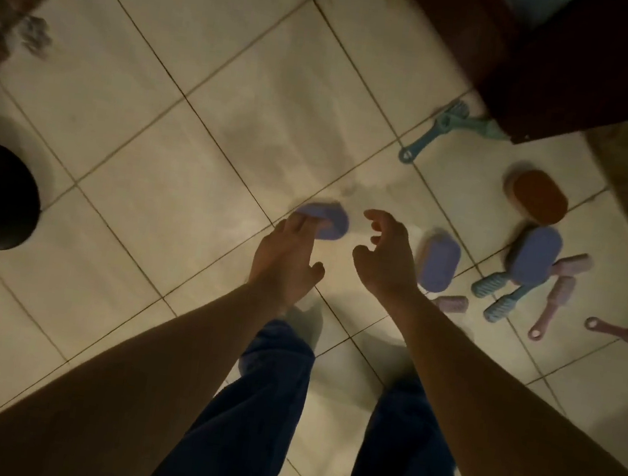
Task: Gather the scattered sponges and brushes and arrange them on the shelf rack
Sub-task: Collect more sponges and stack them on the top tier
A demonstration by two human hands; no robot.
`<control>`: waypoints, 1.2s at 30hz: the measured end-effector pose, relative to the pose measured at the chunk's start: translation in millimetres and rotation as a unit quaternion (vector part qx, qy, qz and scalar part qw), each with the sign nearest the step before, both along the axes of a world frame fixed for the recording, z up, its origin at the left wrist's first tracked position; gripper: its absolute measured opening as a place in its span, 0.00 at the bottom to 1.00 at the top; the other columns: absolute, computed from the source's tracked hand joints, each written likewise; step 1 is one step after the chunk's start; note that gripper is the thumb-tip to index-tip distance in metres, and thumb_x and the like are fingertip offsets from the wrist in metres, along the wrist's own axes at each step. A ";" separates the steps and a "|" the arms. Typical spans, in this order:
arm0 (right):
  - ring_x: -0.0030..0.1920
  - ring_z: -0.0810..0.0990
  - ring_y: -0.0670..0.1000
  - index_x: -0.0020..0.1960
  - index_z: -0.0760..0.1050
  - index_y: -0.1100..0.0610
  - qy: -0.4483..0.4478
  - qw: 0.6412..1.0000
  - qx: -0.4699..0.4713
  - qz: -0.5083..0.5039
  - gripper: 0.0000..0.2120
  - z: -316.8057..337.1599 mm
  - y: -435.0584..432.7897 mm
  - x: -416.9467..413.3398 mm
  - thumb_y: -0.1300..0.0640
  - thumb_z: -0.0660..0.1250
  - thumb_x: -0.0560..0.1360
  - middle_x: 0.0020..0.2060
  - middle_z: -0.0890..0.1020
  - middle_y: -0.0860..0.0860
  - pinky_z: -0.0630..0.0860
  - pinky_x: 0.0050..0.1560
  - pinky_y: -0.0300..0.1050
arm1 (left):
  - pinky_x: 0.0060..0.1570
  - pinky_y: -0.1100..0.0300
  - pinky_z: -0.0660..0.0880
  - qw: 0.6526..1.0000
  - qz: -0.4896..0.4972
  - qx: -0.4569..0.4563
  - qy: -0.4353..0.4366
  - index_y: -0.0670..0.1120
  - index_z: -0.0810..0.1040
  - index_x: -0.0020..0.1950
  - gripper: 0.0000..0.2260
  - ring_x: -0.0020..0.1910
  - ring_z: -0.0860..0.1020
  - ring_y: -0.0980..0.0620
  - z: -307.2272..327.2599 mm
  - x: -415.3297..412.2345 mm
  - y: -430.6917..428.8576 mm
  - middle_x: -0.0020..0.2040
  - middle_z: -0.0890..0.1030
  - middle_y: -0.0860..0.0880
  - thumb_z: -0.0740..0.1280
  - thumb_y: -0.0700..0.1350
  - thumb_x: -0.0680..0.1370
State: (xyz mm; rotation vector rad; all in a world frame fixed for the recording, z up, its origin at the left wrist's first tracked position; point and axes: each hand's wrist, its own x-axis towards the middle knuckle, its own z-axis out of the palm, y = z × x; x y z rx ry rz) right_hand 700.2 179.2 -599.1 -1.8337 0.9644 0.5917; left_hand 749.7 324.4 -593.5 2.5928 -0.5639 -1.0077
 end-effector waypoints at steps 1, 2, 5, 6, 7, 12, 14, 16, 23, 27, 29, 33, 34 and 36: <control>0.53 0.71 0.45 0.70 0.66 0.50 0.003 1.000 0.001 0.002 0.28 -17.3 0.1 -1.1 0.66 0.64 0.72 0.65 0.71 0.51 0.71 0.53 0.40 | 0.56 0.58 0.76 1.000 -0.009 0.001 0.003 0.49 0.67 0.69 0.27 0.62 0.73 0.50 -18.1 1.3 -0.1 0.66 0.71 0.49 0.73 0.45 0.73; 0.53 0.71 0.45 0.70 0.66 0.49 0.007 1.000 0.002 0.006 0.29 -32.9 0.1 -2.1 0.67 0.64 0.72 0.65 0.71 0.51 0.71 0.53 0.40 | 0.57 0.57 0.75 1.000 -0.019 0.002 0.005 0.49 0.67 0.69 0.28 0.63 0.73 0.49 -34.7 3.0 -0.5 0.67 0.70 0.49 0.73 0.44 0.72; 0.55 0.72 0.46 0.70 0.65 0.48 0.016 1.000 0.002 0.022 0.30 -73.2 -0.3 -4.2 0.67 0.63 0.71 0.65 0.70 0.50 0.72 0.52 0.41 | 0.60 0.56 0.74 0.999 -0.047 0.005 -0.004 0.51 0.67 0.69 0.31 0.65 0.71 0.49 -78.9 8.2 -3.6 0.68 0.69 0.49 0.75 0.43 0.69; 0.56 0.73 0.47 0.70 0.65 0.48 0.016 1.000 0.000 0.025 0.30 -83.8 -0.4 -4.5 0.67 0.62 0.71 0.65 0.70 0.50 0.73 0.52 0.42 | 0.61 0.55 0.73 0.999 -0.054 0.006 -0.007 0.51 0.67 0.70 0.32 0.65 0.70 0.48 -91.5 9.3 -5.2 0.68 0.68 0.49 0.76 0.42 0.69; 0.58 0.74 0.49 0.70 0.65 0.49 0.014 1.000 -0.002 0.024 0.30 -93.0 -0.5 -4.9 0.68 0.62 0.71 0.65 0.70 0.50 0.74 0.53 0.43 | 0.62 0.54 0.73 0.998 -0.061 0.010 -0.011 0.51 0.66 0.70 0.33 0.66 0.69 0.48 -102.9 10.0 -6.8 0.68 0.68 0.49 0.76 0.42 0.69; 0.61 0.74 0.53 0.70 0.66 0.52 -0.013 1.000 0.000 0.007 0.29 -124.7 -0.1 -7.2 0.69 0.63 0.71 0.65 0.70 0.52 0.76 0.59 0.51 | 0.68 0.52 0.66 0.993 -0.102 0.044 -0.037 0.50 0.63 0.73 0.36 0.68 0.66 0.45 -145.6 5.5 -8.4 0.70 0.64 0.47 0.75 0.44 0.68; 0.60 0.74 0.54 0.70 0.66 0.53 -0.027 1.000 0.003 0.000 0.29 -132.8 0.3 -8.4 0.69 0.63 0.71 0.65 0.70 0.53 0.76 0.60 0.52 | 0.69 0.48 0.64 0.990 -0.115 0.064 -0.050 0.50 0.61 0.74 0.37 0.68 0.65 0.44 -157.0 3.7 -7.6 0.70 0.64 0.46 0.75 0.44 0.69; 0.60 0.75 0.53 0.70 0.67 0.53 -0.034 0.999 0.004 -0.006 0.28 -139.6 0.8 -10.3 0.69 0.64 0.71 0.64 0.71 0.52 0.76 0.58 0.50 | 0.69 0.47 0.64 0.989 -0.117 0.071 -0.059 0.50 0.60 0.74 0.36 0.69 0.65 0.44 -166.2 2.4 -6.7 0.70 0.64 0.46 0.73 0.43 0.70; 0.60 0.75 0.53 0.68 0.69 0.53 -0.072 0.993 -0.089 -0.035 0.27 -137.8 -17.3 -31.5 0.66 0.67 0.71 0.63 0.73 0.52 0.76 0.58 0.49 | 0.58 0.50 0.74 1.000 -0.019 0.005 0.005 0.50 0.55 0.77 0.34 0.62 0.70 0.45 -160.9 -11.8 -25.9 0.67 0.67 0.44 0.67 0.53 0.76; 0.65 0.71 0.55 0.69 0.70 0.53 -0.044 0.982 -0.182 -0.029 0.28 -128.3 -42.4 -49.7 0.63 0.68 0.69 0.65 0.72 0.52 0.72 0.63 0.55 | 0.49 0.50 0.77 0.980 0.097 -0.084 0.151 0.56 0.70 0.67 0.24 0.52 0.79 0.49 -144.2 -25.4 -63.3 0.54 0.79 0.49 0.50 0.68 0.78; 0.69 0.66 0.55 0.70 0.68 0.52 -0.015 0.977 -0.212 -0.023 0.30 -127.9 -54.6 -59.1 0.61 0.69 0.69 0.68 0.70 0.53 0.65 0.69 0.55 | 0.49 0.53 0.77 0.968 0.131 -0.107 0.184 0.59 0.75 0.61 0.28 0.48 0.80 0.54 -138.9 -34.1 -81.1 0.49 0.82 0.55 0.47 0.73 0.76; 0.76 0.53 0.59 0.74 0.62 0.47 0.077 0.972 -0.221 -0.019 0.34 -138.3 -75.6 -77.7 0.55 0.70 0.71 0.75 0.57 0.54 0.55 0.74 0.62 | 0.45 0.57 0.75 0.960 0.184 -0.096 0.190 0.54 0.79 0.54 0.32 0.47 0.80 0.52 -144.6 -49.1 -111.1 0.45 0.81 0.55 0.49 0.76 0.73; 0.76 0.52 0.60 0.74 0.60 0.46 0.091 0.974 -0.207 -0.026 0.35 -142.5 -79.0 -82.4 0.55 0.71 0.71 0.76 0.55 0.54 0.56 0.73 0.64 | 0.43 0.59 0.75 0.955 0.202 -0.094 0.194 0.54 0.78 0.53 0.32 0.46 0.79 0.53 -146.5 -52.9 -117.0 0.44 0.80 0.56 0.49 0.76 0.72; 0.74 0.56 0.61 0.75 0.57 0.43 0.098 0.979 -0.176 -0.038 0.37 -151.7 -82.6 -91.3 0.55 0.71 0.72 0.76 0.52 0.54 0.65 0.69 0.62 | 0.38 0.62 0.72 0.947 0.229 -0.090 0.204 0.54 0.76 0.55 0.30 0.44 0.77 0.57 -148.8 -59.5 -126.1 0.44 0.77 0.58 0.51 0.75 0.72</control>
